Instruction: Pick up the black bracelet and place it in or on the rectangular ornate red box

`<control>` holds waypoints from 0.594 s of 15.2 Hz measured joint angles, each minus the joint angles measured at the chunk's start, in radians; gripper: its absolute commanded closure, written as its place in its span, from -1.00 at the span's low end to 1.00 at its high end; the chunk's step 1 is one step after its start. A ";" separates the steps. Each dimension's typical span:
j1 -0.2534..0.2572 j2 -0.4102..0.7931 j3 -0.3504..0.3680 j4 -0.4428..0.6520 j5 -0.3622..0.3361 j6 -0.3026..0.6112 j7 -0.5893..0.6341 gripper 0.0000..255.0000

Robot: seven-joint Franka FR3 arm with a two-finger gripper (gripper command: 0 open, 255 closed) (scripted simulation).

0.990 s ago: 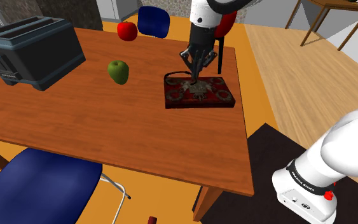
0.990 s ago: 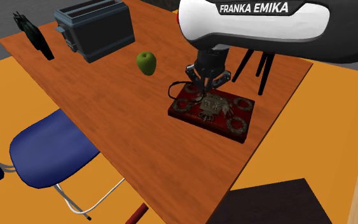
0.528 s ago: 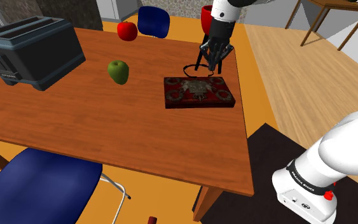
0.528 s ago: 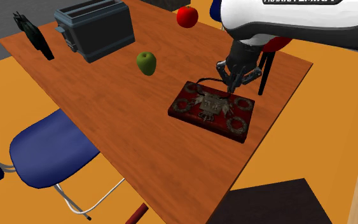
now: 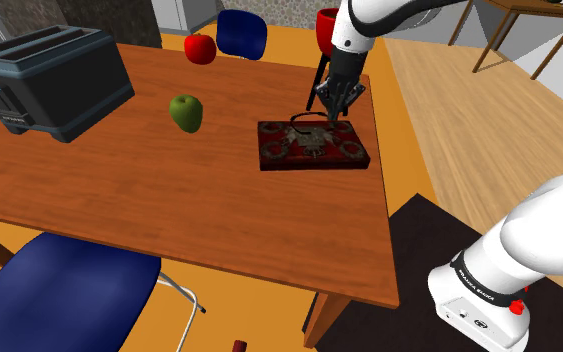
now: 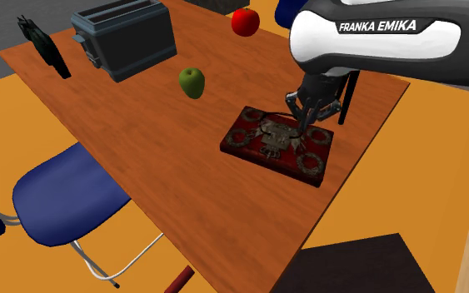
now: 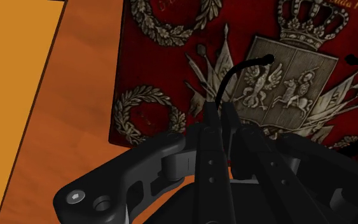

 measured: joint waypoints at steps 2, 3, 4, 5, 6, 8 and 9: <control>0.000 0.009 0.001 -0.018 0.000 0.027 -0.001 1.00; 0.000 0.012 0.001 -0.027 0.000 0.038 -0.003 1.00; 0.001 0.015 0.003 -0.039 0.000 0.054 -0.001 1.00; 0.001 0.022 0.004 -0.047 0.000 0.069 -0.002 1.00; 0.001 0.025 0.005 -0.062 0.001 0.086 -0.002 1.00; 0.001 0.026 0.006 -0.072 0.001 0.099 -0.003 1.00; 0.001 0.028 0.006 -0.072 0.001 0.102 -0.003 1.00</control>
